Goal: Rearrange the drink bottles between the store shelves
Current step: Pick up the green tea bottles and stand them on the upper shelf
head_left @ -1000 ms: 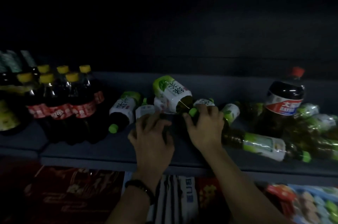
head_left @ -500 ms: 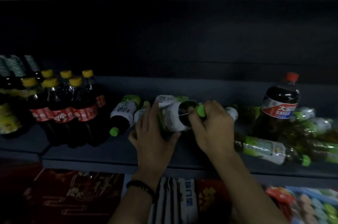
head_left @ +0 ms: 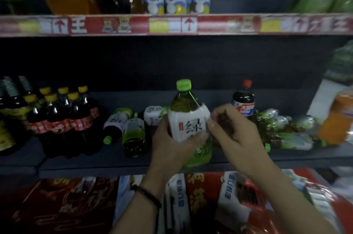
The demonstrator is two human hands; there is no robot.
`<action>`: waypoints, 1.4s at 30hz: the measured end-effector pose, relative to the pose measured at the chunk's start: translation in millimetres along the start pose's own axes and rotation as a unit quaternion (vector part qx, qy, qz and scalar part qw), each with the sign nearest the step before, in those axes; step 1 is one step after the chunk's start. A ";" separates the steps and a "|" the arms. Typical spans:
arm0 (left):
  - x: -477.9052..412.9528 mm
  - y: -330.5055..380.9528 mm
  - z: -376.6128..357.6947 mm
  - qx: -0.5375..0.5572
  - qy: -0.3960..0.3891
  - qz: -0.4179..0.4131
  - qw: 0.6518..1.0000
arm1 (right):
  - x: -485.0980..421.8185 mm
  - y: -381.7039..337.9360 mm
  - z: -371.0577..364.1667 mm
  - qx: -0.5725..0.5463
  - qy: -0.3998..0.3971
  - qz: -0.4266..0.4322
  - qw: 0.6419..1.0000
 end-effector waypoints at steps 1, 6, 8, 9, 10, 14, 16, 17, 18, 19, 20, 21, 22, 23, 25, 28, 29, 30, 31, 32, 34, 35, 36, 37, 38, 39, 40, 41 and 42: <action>1.5 20.6 -9.2 0.007 0.000 -0.008 1.000 | 5.9 -4.8 13.0 -0.002 -0.013 -0.003 1.000; 13.3 142.5 -67.7 0.042 -0.045 -0.064 0.996 | 6.4 -51.2 97.7 -0.025 0.009 0.013 1.000; 6.8 186.6 -96.2 0.039 -0.076 -0.084 0.993 | -4.9 -66.2 136.3 0.052 0.039 0.026 0.998; -2.0 205.6 -110.4 0.033 -0.088 -0.092 0.991 | -12.2 -71.2 154.0 0.106 0.048 0.029 0.993; -11.5 224.8 -125.0 0.029 -0.098 -0.098 0.990 | -20.1 -75.2 170.5 0.153 0.059 0.030 0.986; -55.8 293.6 -189.4 0.031 -0.123 -0.106 0.986 | -58.9 -74.4 222.0 0.265 0.070 -0.024 0.961; -77.3 319.4 -226.2 0.045 -0.161 -0.111 0.980 | -85.1 -69.4 242.8 0.310 0.085 -0.045 0.946; -88.5 329.1 -244.8 0.056 -0.179 -0.110 0.976 | -99.0 -65.6 253.9 0.335 0.101 -0.050 0.935; -99.2 337.5 -261.8 0.063 -0.196 -0.109 0.972 | -113.1 -61.3 265.8 0.356 0.120 -0.057 0.925; -113.0 342.8 -277.0 0.069 -0.206 -0.109 0.970 | -126.1 -55.4 277.1 0.372 0.136 -0.068 0.916; -125.3 346.0 -290.8 0.070 -0.214 -0.107 0.968 | -137.5 -46.6 287.6 0.378 0.146 -0.081 0.911; -137.8 345.9 -303.2 0.072 -0.219 -0.101 0.968 | -146.7 -35.8 296.6 0.374 0.150 -0.092 0.911; -150.2 342.2 -314.1 0.066 -0.220 -0.090 0.969 | -153.7 -23.6 303.7 0.363 0.148 -0.102 0.914; -163.0 334.8 -323.8 0.050 -0.218 -0.081 0.971 | -158.2 -9.9 308.8 0.353 0.143 -0.116 0.917; -200.6 307.8 -344.4 -0.025 -0.201 -0.077 0.976 | -162.2 19.3 314.8 0.346 0.133 -0.154 0.916; -201.5 303.4 -347.3 -0.148 -0.173 -0.109 0.968 | -167.0 49.6 322.8 0.374 0.153 -0.180 0.897; -198.6 306.3 -344.7 -0.176 -0.151 -0.124 0.965 | -169.9 55.5 325.1 0.385 0.160 -0.183 0.890; -194.8 309.4 -340.9 -0.200 -0.127 -0.136 0.962 | -172.4 61.2 326.3 0.389 0.160 -0.193 0.886; -192.5 310.7 -337.1 -0.213 -0.112 -0.147 0.959 | -175.3 65.9 326.1 0.391 0.154 -0.209 0.883; -191.7 309.4 -335.4 -0.224 -0.108 -0.153 0.956 | -177.6 69.5 326.1 0.394 0.146 -0.228 0.878; -187.6 306.1 -332.8 -0.261 -0.113 -0.169 0.944 | -180.3 73.0 323.3 0.400 0.132 -0.259 0.869; -185.3 304.6 -331.6 -0.290 -0.118 -0.174 0.934 | -180.1 72.3 321.1 0.401 0.127 -0.269 0.866; -181.4 304.1 -328.2 -0.324 -0.121 -0.180 0.921 | -178.7 70.6 318.4 0.403 0.123 -0.275 0.864; -176.9 304.4 -322.7 -0.351 -0.120 -0.192 0.909 | -176.0 66.4 314.7 0.408 0.120 -0.271 0.864; -170.4 305.6 -314.6 -0.369 -0.116 -0.207 0.899 | -172.4 60.8 311.1 0.418 0.122 -0.253 0.864; -164.2 306.6 -305.4 -0.379 -0.112 -0.223 0.891 | -167.3 53.0 307.6 0.432 0.129 -0.224 0.864; -155.9 308.4 -294.2 -0.393 -0.104 -0.241 0.881 | -160.7 43.6 303.7 0.443 0.139 -0.190 0.865; -146.6 310.7 -281.3 -0.410 -0.090 -0.265 0.868 | -153.7 34.1 299.0 0.451 0.147 -0.157 0.866; -136.4 312.7 -267.7 -0.433 -0.071 -0.295 0.849 | -147.7 26.0 293.6 0.455 0.150 -0.123 0.869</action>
Point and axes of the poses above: each hand's wrist, its own x-axis away from the middle knuckle, its own z-axis out of the back of the hand, y = z × x, the point moved 8 cm from there along -x, towards the middle knuckle, and after that the axes turned 7 degrees about z, right-handed, at the moved point
